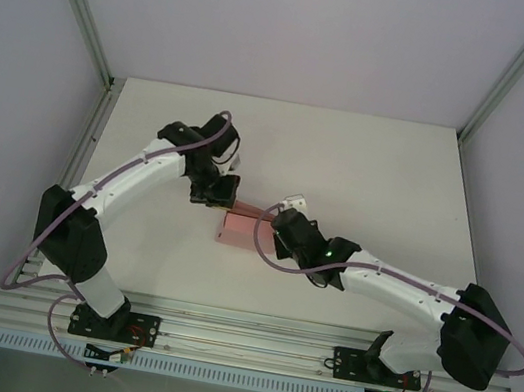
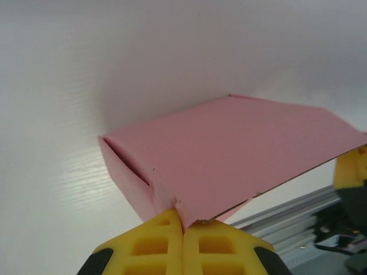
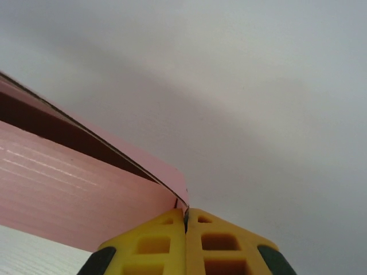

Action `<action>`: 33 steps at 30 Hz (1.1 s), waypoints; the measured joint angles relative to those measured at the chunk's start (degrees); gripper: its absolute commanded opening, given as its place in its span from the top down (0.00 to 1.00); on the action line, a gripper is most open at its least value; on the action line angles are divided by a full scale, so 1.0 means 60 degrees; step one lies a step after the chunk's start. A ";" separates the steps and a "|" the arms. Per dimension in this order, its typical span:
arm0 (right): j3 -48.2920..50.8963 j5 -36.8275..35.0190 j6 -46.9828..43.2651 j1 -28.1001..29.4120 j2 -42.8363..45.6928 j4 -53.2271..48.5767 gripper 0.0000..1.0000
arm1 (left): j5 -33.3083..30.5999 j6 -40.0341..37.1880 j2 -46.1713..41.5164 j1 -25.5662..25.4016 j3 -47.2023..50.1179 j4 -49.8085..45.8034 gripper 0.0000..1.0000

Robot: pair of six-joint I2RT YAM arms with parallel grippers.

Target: Assemble paper box

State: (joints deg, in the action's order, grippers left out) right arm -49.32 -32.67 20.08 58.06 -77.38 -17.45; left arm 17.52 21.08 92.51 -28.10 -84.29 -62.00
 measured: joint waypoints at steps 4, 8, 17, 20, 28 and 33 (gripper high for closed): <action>-0.0120 -0.0255 0.0000 0.0138 -0.0233 0.0058 1.00 | 0.0357 0.0426 0.0000 0.0273 0.0091 0.0033 1.00; -0.0135 -0.0386 0.0007 0.0146 -0.0295 0.0149 1.00 | 0.0528 0.0634 -0.0015 0.0335 0.0543 0.0102 1.00; -0.0215 -0.0382 0.0197 0.0157 -0.0437 0.0321 1.00 | 0.0415 0.0798 -0.0514 0.0335 0.1599 0.0532 1.00; -0.0215 -0.0390 0.0375 0.0197 -0.0455 0.0408 1.00 | 0.0481 0.0998 -0.1005 0.0335 0.2422 0.1206 1.00; -0.0175 -0.0379 0.0903 0.0229 -0.0474 0.0477 1.00 | -0.0029 0.1497 -0.3005 -0.0237 0.4539 0.3275 1.00; 0.0160 -0.0299 0.1118 0.0280 -0.0288 0.0816 1.00 | -0.0699 0.1508 -0.3643 -0.0798 0.5213 0.3916 1.00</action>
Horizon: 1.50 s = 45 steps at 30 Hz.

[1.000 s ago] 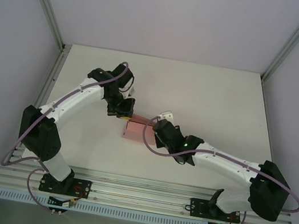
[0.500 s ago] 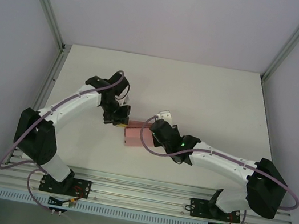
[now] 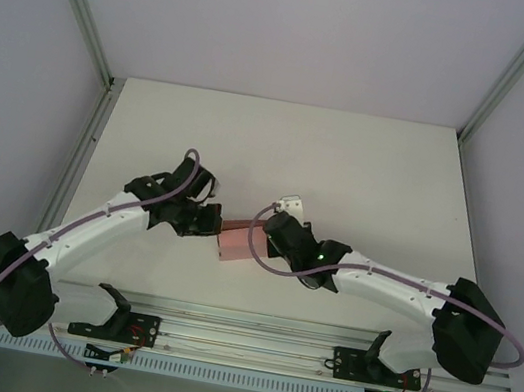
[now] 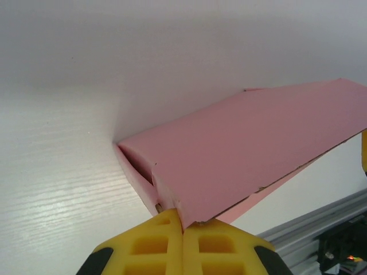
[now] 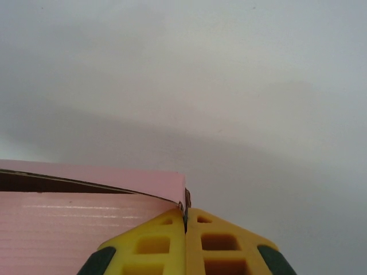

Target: Assemble paper box

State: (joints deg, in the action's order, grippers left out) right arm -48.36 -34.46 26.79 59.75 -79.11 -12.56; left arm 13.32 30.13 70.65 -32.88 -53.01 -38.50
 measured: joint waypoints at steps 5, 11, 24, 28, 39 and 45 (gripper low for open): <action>0.0197 0.0069 0.0193 -0.0011 0.0160 0.0058 1.00 | -0.0426 -0.0211 0.0171 -0.0390 0.0062 0.0306 1.00; 0.0284 0.0069 0.0357 -0.0007 0.0171 0.0058 1.00 | -0.1075 -0.0539 0.0120 -0.0787 0.0321 0.0503 1.00; 0.0579 -0.0011 0.1231 -0.0029 0.0215 0.0127 1.00 | -0.2076 -0.0667 0.0328 -0.1457 0.0528 0.0965 1.00; 0.0605 -0.0197 0.1479 -0.0029 0.0102 0.0302 1.00 | -0.2630 -0.0659 0.0470 -0.1698 0.0528 0.1082 1.00; 0.0980 -0.0168 0.1902 -0.0044 0.0543 0.0401 1.00 | -0.3330 -0.0452 0.0616 -0.2208 0.0295 0.1104 0.87; 0.1268 -0.0084 0.1898 0.0000 0.0914 0.0401 1.00 | -0.2743 -0.0288 0.0769 -0.2404 -0.0288 0.0178 0.72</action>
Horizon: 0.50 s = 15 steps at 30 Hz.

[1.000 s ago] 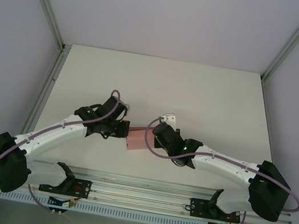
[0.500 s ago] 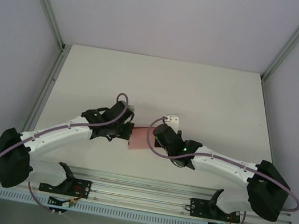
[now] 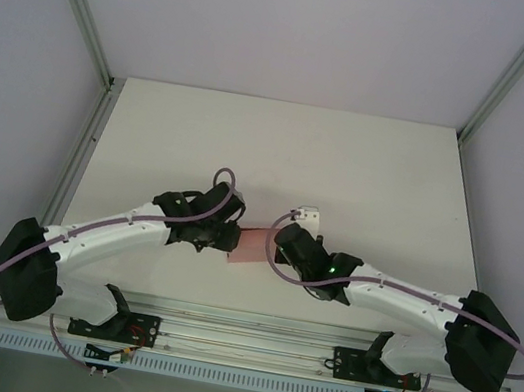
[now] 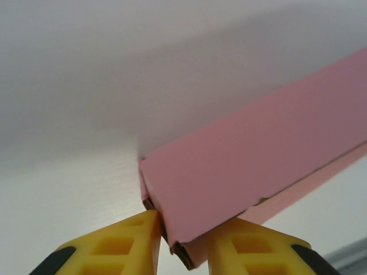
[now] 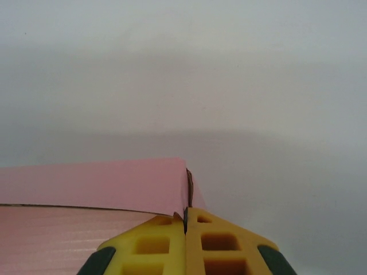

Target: Assemble paper box

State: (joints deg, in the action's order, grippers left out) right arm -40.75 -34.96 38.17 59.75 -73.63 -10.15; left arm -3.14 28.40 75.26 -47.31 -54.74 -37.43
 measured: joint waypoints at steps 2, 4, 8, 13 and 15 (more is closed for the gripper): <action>0.0036 -0.0036 0.0000 0.0004 0.0025 0.0018 1.00 | 0.0098 0.0080 0.0076 -0.0051 -0.0211 -0.0379 0.66; 0.0055 -0.0106 0.0015 0.0000 0.0025 0.0033 1.00 | 0.0084 0.0153 0.0124 -0.0058 -0.0386 -0.0882 0.64; 0.0051 -0.0219 0.0084 0.0004 0.0000 0.0033 1.00 | -0.0106 0.0419 0.0127 -0.0058 -0.0878 -0.1778 0.43; -0.0044 -0.0401 0.0248 0.0029 -0.0146 0.0040 1.00 | -0.0415 0.0911 -0.0153 0.0135 -0.1406 -0.1971 0.00; -0.0087 -0.0441 0.0335 0.0055 -0.0197 0.0029 1.00 | -0.0237 0.1443 -0.0419 0.0521 -0.1308 -0.1818 0.00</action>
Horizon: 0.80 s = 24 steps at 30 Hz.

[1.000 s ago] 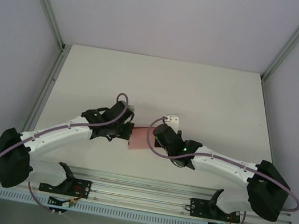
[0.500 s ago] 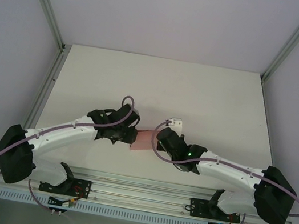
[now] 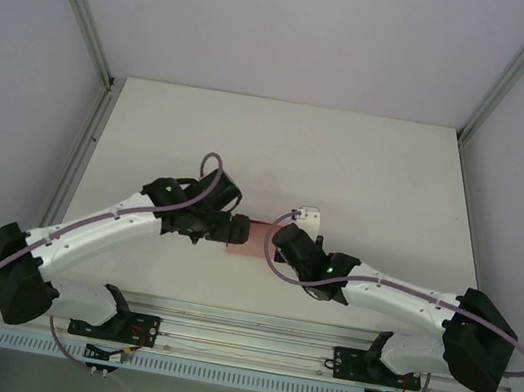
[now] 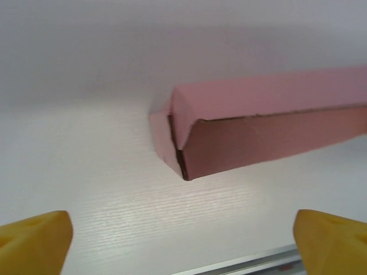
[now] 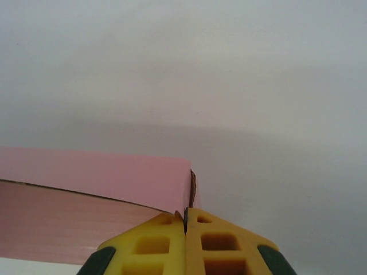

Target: Assemble paper box

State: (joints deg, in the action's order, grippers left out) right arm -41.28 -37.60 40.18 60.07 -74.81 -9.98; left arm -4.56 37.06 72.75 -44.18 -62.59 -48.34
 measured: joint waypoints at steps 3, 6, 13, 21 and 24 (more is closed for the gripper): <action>-0.0015 -0.0055 0.0178 0.0000 -0.0015 -0.0007 1.00 | 0.0572 0.0914 -0.0375 0.0940 0.0725 0.0958 0.00; -0.0018 -0.0055 0.0321 0.0022 -0.0026 0.0033 1.00 | 0.1366 0.1967 -0.0546 0.1763 0.1953 0.2430 0.00; -0.0157 -0.0288 0.0492 0.0182 -0.0284 0.0124 1.00 | 0.2667 0.3639 -0.0601 0.2076 0.3541 0.5606 0.00; -0.0408 -0.0506 0.0525 0.0240 -0.0550 -0.0029 1.00 | 0.2641 0.3963 -0.1180 0.2080 0.3694 0.6830 0.00; -0.0433 -0.0554 0.0525 0.0244 -0.0586 -0.0036 1.00 | 0.2455 0.3978 -0.0980 0.2109 0.3694 0.6790 0.00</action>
State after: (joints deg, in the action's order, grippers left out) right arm -43.88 -40.93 43.33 61.54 -78.32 -10.20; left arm 10.17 60.93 66.87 -31.53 -40.42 -7.60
